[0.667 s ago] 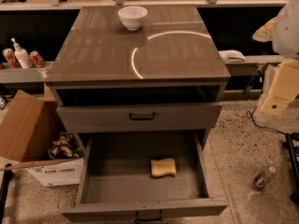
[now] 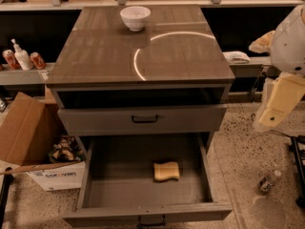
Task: Pick sponge from middle drawer and place on counter
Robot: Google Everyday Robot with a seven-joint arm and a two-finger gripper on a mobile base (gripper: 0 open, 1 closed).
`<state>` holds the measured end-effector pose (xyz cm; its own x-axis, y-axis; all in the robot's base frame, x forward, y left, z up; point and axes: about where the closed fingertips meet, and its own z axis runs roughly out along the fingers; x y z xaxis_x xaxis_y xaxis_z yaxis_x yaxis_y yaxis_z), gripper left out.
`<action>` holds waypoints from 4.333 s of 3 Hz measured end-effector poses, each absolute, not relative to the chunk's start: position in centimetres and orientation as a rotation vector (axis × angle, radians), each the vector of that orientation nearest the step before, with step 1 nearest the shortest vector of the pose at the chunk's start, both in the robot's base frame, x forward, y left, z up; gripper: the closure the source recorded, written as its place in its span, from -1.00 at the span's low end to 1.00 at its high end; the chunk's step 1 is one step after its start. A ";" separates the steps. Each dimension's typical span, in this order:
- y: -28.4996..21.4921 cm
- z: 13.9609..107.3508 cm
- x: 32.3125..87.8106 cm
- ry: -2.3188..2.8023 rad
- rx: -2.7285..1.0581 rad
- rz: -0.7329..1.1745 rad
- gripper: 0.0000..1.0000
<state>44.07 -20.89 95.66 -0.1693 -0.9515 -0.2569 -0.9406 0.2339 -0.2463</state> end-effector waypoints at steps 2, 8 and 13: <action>-15.9 85.6 44.6 1.991 -1.710 0.279 -1.00; -17.4 64.7 41.1 2.058 -1.630 0.702 -1.00; -14.6 51.2 49.7 2.024 -1.650 0.633 -1.00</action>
Offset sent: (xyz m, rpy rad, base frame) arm 0.0094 0.0777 -0.1708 0.4371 0.0698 0.1378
